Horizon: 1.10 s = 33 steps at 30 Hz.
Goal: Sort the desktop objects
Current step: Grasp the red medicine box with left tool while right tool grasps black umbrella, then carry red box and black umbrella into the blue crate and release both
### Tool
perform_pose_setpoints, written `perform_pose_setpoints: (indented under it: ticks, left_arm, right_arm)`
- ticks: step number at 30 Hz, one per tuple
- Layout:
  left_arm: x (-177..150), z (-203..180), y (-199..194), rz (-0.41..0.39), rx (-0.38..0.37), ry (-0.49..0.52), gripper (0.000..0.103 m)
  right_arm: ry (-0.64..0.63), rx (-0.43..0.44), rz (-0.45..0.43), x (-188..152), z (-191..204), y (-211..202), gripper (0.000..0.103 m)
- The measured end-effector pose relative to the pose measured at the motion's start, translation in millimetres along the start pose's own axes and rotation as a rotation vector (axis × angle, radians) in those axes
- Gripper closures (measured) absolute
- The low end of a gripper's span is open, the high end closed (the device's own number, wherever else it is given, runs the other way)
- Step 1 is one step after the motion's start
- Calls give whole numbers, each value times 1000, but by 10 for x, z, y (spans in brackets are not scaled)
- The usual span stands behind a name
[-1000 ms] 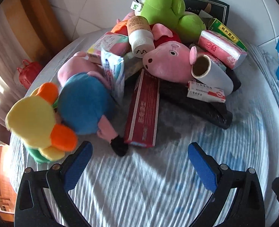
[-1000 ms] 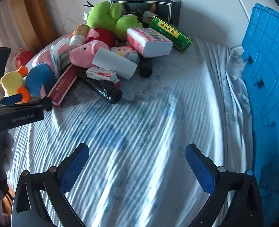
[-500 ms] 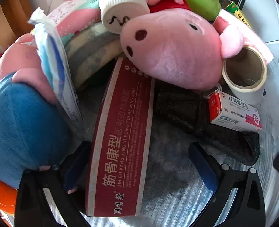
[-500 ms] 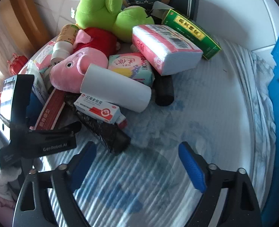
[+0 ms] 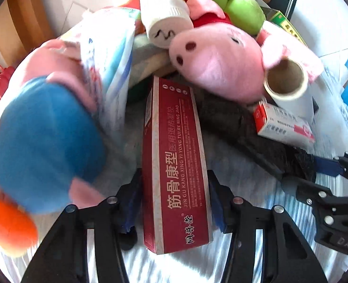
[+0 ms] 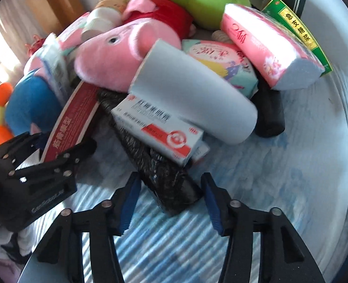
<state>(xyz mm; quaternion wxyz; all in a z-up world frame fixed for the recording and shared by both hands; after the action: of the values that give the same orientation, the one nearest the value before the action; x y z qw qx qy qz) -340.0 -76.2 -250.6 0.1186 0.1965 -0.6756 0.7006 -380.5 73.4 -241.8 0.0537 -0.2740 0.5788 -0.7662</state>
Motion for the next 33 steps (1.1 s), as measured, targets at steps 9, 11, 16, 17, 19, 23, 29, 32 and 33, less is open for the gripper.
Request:
perform_pose_setpoints:
  ticks: [9,11,16,17,19,23,29,32,33]
  left_arm:
    - [-845,-125,-471,92,-44,35,53]
    - [-907,-134,-535,90,-32,33,53]
    - [-756,-190,-601,29,10,37,44]
    - [-719,-194,-563,33,11,30,44]
    - [-690,-193,-471,61,-5,12,44]
    - [-817,-202,-527,59,-22,20,59]
    - [-950,-95,-952,-11,-78,25,59]
    - [-948,237,-1217,-72,-102,39,59]
    - [-934,278,-1309,-91,-108,49,59]
  right_arm:
    - [25,68,124,-917,174,-330,67]
    - [26,49,123,-997,163,-381,64]
    - [23,-18,67,-832,111,-444,54]
    - [21,-29,55,-775,107,-432,54]
    - [15,-59,47,-690,109,-371,54]
    - [1,-77,58,-574,299,-355,64]
    - [4,-94,29,-681,425,-556,69]
    - [-2,-92,-22,-754,542,-859,69]
    - [-5,-93,-43,-774,581,-972,69]
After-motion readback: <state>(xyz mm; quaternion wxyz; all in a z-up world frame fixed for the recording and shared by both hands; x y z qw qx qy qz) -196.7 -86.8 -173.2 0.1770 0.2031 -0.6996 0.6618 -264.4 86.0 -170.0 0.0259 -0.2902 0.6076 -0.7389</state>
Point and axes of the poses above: each gripper's, at about its wrist camera, not at the fingertips, and y roughly the way its jaws point, z to its left, x to its top, the point moved 2 cm from there along y, roughly the way its jaws point, and after that the axes turned 2 degrees about x, right-handed, at the moved point
